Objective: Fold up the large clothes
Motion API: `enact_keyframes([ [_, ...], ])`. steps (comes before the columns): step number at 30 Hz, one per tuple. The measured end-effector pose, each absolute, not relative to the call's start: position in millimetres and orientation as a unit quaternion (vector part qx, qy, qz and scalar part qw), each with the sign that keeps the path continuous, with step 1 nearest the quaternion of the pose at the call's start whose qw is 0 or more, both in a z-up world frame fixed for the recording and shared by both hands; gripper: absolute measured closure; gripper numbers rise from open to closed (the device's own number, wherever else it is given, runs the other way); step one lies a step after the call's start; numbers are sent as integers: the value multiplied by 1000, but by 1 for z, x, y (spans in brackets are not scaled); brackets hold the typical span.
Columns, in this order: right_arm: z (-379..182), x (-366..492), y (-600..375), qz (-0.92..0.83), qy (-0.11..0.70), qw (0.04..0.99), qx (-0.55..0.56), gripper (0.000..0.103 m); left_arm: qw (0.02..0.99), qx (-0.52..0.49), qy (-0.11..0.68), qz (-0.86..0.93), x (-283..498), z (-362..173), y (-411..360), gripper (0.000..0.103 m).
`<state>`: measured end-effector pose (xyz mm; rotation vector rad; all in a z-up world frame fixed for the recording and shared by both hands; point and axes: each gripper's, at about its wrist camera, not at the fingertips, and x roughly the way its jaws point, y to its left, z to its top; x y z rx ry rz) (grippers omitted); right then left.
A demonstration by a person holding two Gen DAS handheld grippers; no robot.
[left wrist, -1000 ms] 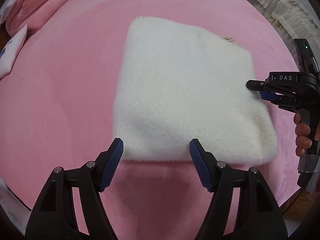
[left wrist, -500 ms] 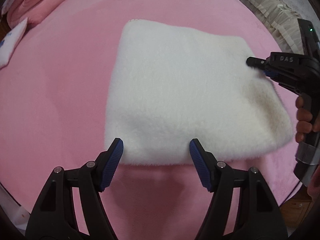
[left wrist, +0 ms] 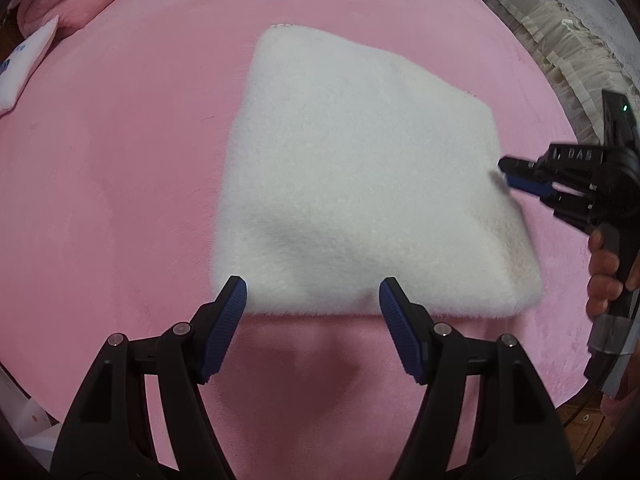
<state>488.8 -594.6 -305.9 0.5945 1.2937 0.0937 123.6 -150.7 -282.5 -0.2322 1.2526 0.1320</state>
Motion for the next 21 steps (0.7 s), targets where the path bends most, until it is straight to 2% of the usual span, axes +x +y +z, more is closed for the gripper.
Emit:
enact_keyframes([
  [6,-322,490,-593,34,628,727,276,85,802,-120,581,68,124,-283,-141,37],
  [9,-331,491,-585,44,637,714,286,76,800,-120,583,70,126,-285,-140,37],
  [13,-335,503,-584,52,652,710,260,71,798,-123,585,76,125,-288,-137,37],
  [14,-341,505,-584,49,651,712,260,71,797,-126,585,77,125,-289,-136,37],
  [15,-339,505,-581,49,649,714,258,76,797,-129,585,77,126,-289,-135,37],
  [17,-332,503,-577,53,642,724,247,90,796,-130,586,79,127,-289,-135,37],
  [21,-301,482,-585,66,592,754,276,94,803,-123,578,80,130,-280,-137,37],
])
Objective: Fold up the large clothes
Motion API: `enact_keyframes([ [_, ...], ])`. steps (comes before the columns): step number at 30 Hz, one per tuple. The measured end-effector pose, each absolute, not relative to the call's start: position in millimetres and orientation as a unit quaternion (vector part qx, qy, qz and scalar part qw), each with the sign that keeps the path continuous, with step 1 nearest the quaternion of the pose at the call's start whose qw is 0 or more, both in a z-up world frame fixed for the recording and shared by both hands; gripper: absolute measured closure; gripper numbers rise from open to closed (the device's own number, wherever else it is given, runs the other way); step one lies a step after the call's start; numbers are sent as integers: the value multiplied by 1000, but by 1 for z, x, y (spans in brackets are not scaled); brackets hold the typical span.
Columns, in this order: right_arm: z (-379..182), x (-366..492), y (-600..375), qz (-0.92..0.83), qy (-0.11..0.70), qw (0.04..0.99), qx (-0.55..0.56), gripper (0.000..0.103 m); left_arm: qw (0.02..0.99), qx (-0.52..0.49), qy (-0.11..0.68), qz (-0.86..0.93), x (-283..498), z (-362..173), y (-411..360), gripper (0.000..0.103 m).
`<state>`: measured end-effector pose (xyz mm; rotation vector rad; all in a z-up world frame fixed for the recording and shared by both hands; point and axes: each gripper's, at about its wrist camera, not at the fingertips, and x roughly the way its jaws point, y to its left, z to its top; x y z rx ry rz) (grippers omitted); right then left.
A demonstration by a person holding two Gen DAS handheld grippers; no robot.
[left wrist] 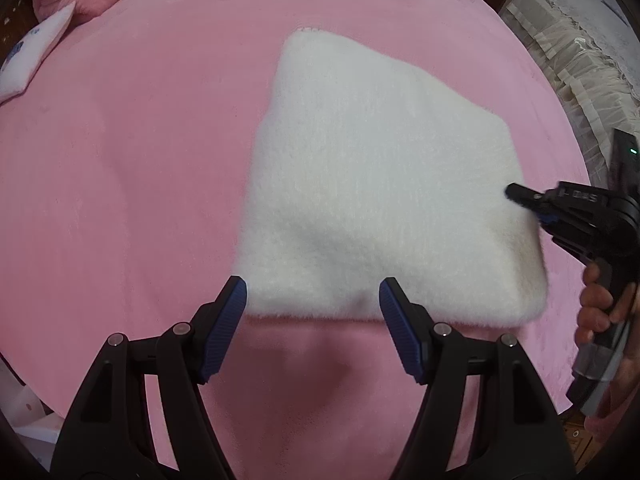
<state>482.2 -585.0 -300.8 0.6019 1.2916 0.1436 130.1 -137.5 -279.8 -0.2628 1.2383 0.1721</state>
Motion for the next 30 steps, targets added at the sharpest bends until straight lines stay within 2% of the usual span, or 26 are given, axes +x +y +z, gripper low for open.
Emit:
enact_keyframes([
  [2,-278,473,-589,77,564,771,287,95,807,-121,574,73,133,-274,-138,37],
  [6,-237,463,-583,87,546,806,210,96,812,-116,568,61,135,-270,-145,37],
  [9,-243,464,-580,74,569,797,186,99,807,-114,576,65,137,-276,-147,37],
  [13,-276,467,-580,-51,571,817,57,103,776,-106,616,81,145,-298,-141,37],
  [15,-299,468,-606,-69,602,786,123,103,769,-101,624,95,146,-303,-135,37],
  [17,-295,457,-626,-73,585,782,201,103,774,-109,615,101,146,-299,-126,37],
  [21,-267,442,-621,-23,565,799,205,103,779,-118,608,97,150,-289,-107,38],
  [22,-257,439,-612,11,564,799,209,103,779,-121,608,94,153,-289,-102,40],
  [24,-242,435,-594,75,557,796,225,103,776,-126,612,88,158,-290,-95,57],
  [26,-231,431,-564,157,552,779,252,103,762,-137,629,73,164,-299,-88,61],
  [27,-233,429,-547,186,555,769,257,103,753,-141,639,62,169,-304,-90,67],
  [30,-255,422,-496,210,596,741,227,103,731,-142,665,47,180,-325,-96,74],
])
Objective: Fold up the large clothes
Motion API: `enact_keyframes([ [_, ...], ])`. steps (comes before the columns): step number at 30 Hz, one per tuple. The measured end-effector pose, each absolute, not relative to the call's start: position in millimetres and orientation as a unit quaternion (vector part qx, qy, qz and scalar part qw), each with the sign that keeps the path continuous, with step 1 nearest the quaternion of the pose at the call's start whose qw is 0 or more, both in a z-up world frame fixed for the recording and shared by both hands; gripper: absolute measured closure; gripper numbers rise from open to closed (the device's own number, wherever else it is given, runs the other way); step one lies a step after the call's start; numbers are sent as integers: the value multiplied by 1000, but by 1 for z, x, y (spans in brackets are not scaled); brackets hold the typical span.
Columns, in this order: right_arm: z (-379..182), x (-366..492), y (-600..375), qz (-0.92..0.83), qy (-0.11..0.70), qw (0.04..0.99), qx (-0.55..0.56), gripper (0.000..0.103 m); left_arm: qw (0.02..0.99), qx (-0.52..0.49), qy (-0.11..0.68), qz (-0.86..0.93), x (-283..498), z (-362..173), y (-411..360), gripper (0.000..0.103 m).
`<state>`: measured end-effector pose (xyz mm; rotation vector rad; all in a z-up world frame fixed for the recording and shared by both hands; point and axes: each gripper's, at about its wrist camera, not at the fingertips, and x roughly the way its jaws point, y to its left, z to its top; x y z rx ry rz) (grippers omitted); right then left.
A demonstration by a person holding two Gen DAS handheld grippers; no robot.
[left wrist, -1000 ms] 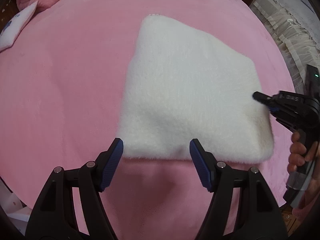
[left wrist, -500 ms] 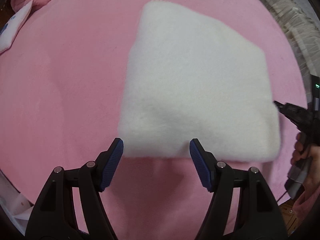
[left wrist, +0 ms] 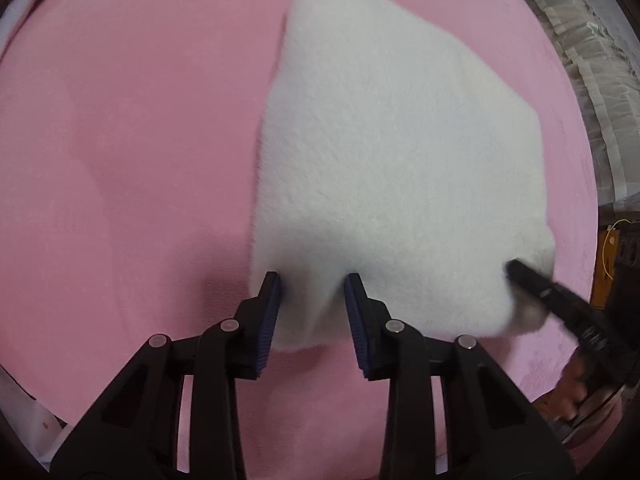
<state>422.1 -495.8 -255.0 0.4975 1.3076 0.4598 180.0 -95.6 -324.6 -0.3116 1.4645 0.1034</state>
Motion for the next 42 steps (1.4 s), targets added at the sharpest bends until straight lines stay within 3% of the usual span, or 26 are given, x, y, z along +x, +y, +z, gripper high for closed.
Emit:
enact_keyframes([
  [3,-274,409,-483,152,627,738,197,103,722,-112,681,44,182,-336,-108,74],
  [7,-285,396,-513,94,609,742,266,103,719,-74,690,42,182,-347,-126,74],
  [12,-273,371,-483,45,609,781,131,103,723,-94,683,52,177,-347,-124,74],
  [19,-231,371,-444,-15,571,816,93,103,745,-122,655,18,178,-321,-100,74],
  [24,-226,403,-415,110,543,818,153,103,724,-149,673,-23,188,-331,-82,74],
  [30,-249,460,-405,118,491,821,268,103,722,-188,662,-68,186,-320,-55,74],
  [37,-250,511,-390,104,459,856,213,103,714,-198,662,-112,212,-302,-30,74],
  [42,-254,511,-415,119,457,843,259,103,740,-221,624,-116,229,-288,1,74],
])
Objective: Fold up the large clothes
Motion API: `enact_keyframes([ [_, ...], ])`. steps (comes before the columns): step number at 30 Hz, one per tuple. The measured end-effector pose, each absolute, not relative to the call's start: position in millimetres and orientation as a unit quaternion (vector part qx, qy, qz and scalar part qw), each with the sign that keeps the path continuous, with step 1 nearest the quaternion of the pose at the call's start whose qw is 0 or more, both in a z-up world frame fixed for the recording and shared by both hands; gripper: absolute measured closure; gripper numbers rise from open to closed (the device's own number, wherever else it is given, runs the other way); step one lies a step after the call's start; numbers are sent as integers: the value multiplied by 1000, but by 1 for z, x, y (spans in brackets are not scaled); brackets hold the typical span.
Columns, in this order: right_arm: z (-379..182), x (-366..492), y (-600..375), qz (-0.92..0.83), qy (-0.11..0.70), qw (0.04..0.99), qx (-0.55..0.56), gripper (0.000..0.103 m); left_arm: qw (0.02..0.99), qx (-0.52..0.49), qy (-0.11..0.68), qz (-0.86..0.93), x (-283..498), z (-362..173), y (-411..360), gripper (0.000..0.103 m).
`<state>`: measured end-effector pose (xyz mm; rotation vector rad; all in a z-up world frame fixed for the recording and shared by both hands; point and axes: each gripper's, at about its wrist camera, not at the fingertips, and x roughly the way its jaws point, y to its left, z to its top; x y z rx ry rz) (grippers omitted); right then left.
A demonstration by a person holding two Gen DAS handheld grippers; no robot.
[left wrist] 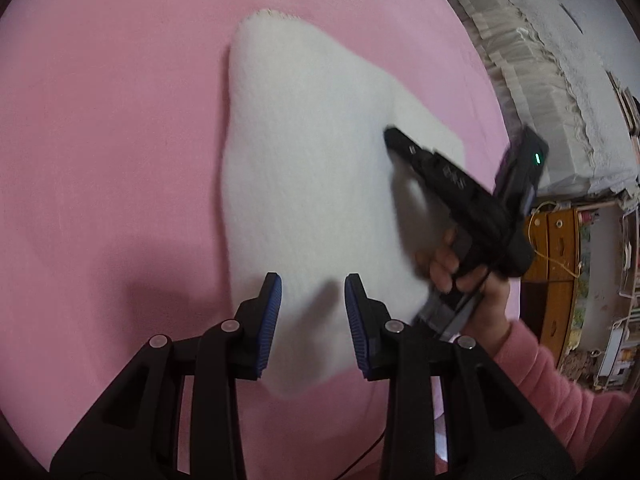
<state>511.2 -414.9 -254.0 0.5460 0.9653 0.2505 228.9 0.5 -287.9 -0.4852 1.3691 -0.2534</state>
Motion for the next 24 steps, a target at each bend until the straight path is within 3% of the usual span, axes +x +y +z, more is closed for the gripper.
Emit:
enact_keyframes([
  [10,-266,534,-443,44,454,857,240,103,788,-197,577,-87,318,-297,26,74],
  [14,-275,524,-473,-4,448,846,290,103,792,-193,576,-66,331,-308,41,67],
  [17,-275,514,-487,-58,446,849,278,103,793,-204,571,-62,324,-314,40,66],
  [20,-273,505,-498,-64,455,856,237,103,784,-208,583,-48,309,-323,40,49],
  [24,-270,485,-493,-55,489,860,138,103,768,-253,585,-57,267,-338,43,49],
])
